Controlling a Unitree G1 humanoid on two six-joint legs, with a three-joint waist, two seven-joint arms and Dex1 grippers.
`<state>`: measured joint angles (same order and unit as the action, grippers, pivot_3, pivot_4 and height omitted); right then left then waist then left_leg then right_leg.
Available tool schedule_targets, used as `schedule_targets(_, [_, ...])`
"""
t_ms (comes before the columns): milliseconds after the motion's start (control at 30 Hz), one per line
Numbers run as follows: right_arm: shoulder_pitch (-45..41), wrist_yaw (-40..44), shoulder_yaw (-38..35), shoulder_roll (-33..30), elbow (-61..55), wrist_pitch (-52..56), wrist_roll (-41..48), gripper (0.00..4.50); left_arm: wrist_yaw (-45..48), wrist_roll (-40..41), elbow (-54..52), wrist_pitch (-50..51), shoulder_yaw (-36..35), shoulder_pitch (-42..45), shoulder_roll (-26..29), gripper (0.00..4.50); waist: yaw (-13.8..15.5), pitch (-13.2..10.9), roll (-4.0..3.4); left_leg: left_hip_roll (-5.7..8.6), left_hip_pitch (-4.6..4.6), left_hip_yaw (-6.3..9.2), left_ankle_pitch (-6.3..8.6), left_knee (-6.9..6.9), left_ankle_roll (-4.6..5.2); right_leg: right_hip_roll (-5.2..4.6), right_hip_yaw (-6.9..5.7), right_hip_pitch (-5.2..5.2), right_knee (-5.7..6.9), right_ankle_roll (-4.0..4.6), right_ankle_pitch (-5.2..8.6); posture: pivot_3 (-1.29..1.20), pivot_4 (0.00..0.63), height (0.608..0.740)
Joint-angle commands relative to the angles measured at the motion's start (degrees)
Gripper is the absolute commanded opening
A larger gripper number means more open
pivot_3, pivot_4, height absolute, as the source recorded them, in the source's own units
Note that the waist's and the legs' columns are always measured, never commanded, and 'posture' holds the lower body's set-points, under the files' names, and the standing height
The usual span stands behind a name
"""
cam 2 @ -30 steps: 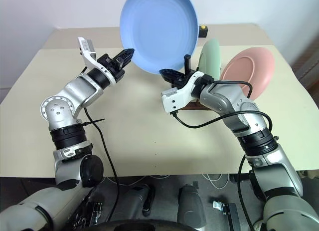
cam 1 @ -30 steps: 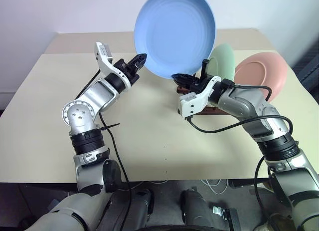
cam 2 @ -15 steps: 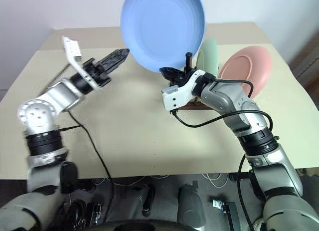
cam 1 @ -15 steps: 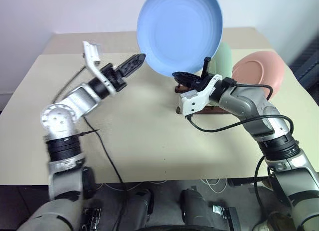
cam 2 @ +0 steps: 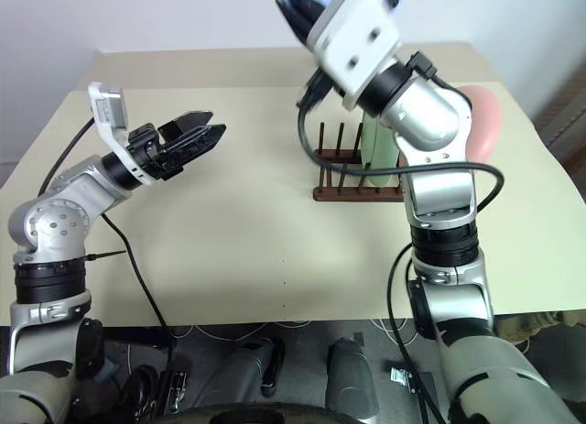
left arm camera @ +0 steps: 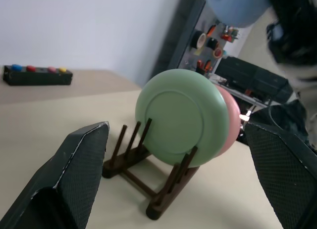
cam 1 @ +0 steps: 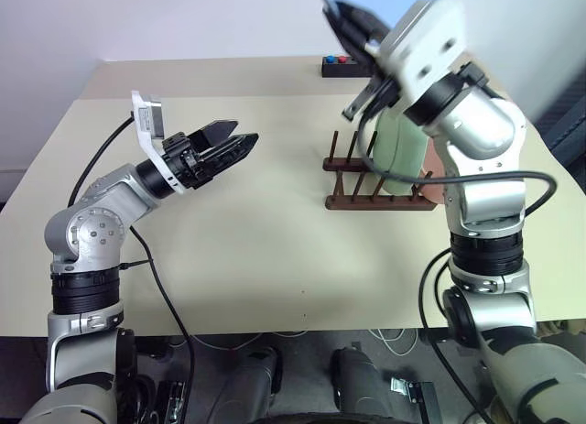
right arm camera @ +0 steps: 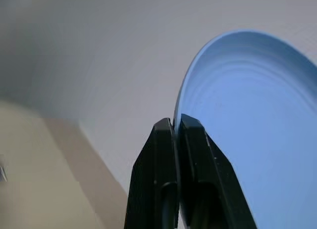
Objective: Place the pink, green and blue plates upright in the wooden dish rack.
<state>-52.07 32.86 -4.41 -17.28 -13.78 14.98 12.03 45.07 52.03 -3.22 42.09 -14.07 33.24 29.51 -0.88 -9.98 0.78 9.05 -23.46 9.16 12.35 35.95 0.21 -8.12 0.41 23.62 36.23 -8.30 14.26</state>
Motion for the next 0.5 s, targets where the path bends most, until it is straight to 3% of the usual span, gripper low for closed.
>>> schedule_targets(33, [-2.69,-5.99,-9.41,3.96,-2.69,11.03,17.24,0.00,0.56,-1.75,-0.75,-1.95,0.24,0.42,0.31,4.45,-0.02,0.00,0.00,-0.02,0.00,0.00,0.00,-0.02,0.00,0.02,0.01,0.01,0.00,0.02,-0.01,0.00,0.150,0.740])
schedule_targets(267, [-2.79,-17.11,-19.58,8.37,-3.57,25.75,51.79,0.00,1.21,-2.01,-0.69,-1.31,0.94,0.82,-0.21,4.45,-0.14,-0.05,-0.09,-0.09,0.00,-0.01,0.15,-0.13,0.26,0.11,0.10,0.10,0.00,0.09,-0.05,0.00,0.150,0.740])
schedule_targets(400, [-0.58,-21.79,-20.32,6.96,-3.58,28.47,61.89,0.00,1.30,-2.43,-1.50,-1.51,1.64,0.55,-0.37,4.45,-0.19,-0.05,-0.12,-0.12,0.00,-0.05,0.14,-0.25,0.24,0.20,0.27,0.27,0.02,0.15,-0.09,0.00,0.150,0.740])
schedule_targets(500, [1.42,-22.93,-19.32,5.25,-4.10,28.82,64.38,0.00,1.40,-2.56,-1.73,-1.44,1.73,0.59,-0.44,4.45,-0.17,-0.05,-0.12,-0.17,0.00,-0.11,0.14,-0.29,0.24,0.24,0.32,0.32,0.02,0.16,-0.10,0.00,0.150,0.740])
